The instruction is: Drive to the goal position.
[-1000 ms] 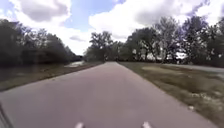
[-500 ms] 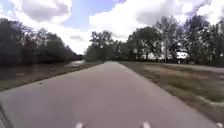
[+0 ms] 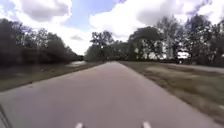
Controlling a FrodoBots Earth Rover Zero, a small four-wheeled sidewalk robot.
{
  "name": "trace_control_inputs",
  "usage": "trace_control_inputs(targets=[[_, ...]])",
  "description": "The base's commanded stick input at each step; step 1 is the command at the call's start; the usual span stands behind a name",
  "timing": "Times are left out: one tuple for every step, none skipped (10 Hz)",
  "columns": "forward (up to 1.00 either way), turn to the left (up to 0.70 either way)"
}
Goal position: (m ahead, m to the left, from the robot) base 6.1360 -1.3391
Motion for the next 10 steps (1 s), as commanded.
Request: trace_control_inputs(targets=[[1.00,0.00],[1.00,0.00],[1.00,0.00],[1.00,0.00],[1.00,0.00],[1.00,0.00],[1.00,0.00],[0.00,0.00],[0.00,0.00],[0.00,0.00]])
